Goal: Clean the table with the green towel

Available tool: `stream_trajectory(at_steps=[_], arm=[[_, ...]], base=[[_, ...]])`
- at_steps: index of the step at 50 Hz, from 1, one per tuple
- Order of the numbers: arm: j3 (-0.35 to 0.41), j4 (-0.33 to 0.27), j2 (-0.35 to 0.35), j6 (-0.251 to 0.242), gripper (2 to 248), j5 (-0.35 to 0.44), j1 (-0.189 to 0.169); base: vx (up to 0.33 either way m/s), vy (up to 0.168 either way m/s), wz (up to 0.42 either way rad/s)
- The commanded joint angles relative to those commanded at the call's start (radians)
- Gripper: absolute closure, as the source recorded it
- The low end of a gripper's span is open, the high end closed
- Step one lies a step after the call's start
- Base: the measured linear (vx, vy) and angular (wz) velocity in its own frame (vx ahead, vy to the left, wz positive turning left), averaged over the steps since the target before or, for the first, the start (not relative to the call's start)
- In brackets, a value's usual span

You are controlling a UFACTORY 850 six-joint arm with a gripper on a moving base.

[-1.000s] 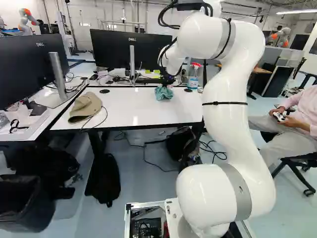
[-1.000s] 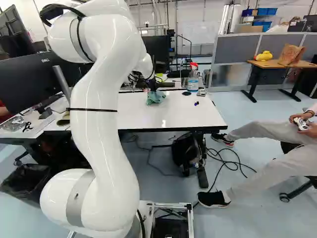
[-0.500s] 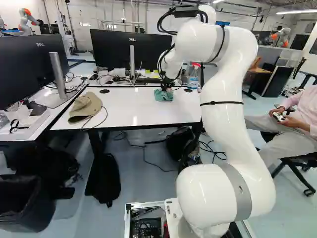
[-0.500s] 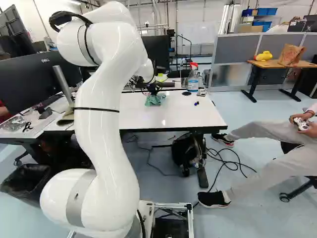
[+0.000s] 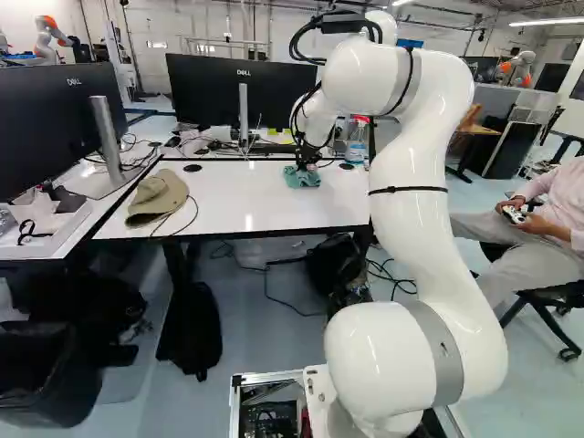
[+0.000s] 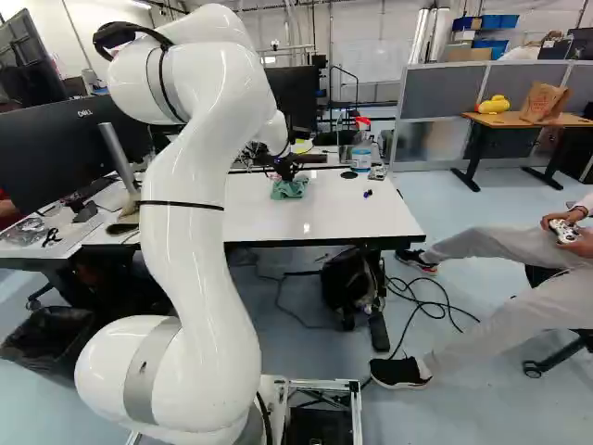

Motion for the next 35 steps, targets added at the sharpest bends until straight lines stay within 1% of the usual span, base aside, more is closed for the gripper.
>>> stream_trajectory(at_steps=[7, 19, 35], arm=[[0.0, 0.0, 0.0, 0.0, 227, -0.036, 0.0], [0.0, 0.0, 0.0, 0.0, 227, -0.036, -0.002], [-0.032, 0.0, -0.022, 0.0, 227, -0.036, -0.035]], base=[[0.0, 0.0, 0.0], [0.0, 0.0, 0.0], [0.0, 0.0, 0.0]])
